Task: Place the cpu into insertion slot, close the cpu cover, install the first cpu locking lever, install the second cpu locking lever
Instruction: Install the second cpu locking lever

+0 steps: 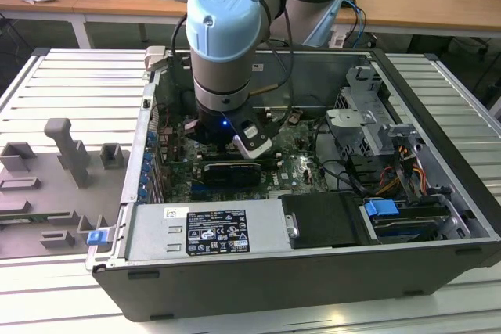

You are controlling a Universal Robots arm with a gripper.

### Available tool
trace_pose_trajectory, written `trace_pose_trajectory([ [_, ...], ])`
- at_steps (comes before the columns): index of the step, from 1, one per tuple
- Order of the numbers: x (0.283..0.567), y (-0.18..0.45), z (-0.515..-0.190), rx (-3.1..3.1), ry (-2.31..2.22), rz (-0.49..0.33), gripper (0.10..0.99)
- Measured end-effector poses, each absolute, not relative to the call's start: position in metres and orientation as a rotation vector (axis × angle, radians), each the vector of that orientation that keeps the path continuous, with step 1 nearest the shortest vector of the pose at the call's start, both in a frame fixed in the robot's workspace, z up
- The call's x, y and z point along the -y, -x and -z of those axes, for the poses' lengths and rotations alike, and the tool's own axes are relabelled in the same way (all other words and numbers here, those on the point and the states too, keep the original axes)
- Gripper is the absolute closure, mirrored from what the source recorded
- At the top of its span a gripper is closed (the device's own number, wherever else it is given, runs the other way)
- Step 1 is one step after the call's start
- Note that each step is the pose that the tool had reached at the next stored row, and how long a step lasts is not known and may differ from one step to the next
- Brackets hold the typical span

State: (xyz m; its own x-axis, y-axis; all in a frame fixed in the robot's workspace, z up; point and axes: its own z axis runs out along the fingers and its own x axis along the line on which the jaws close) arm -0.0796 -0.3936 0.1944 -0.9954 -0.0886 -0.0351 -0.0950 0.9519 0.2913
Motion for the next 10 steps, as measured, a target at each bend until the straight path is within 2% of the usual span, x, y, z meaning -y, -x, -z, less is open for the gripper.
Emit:
trace_pose_trajectory([
  [3,0.394,0.080,-0.211,-3.082,0.145,-0.462,0.980],
  [10,0.393,0.080,-0.218,-3.082,0.145,-0.462,0.980],
])
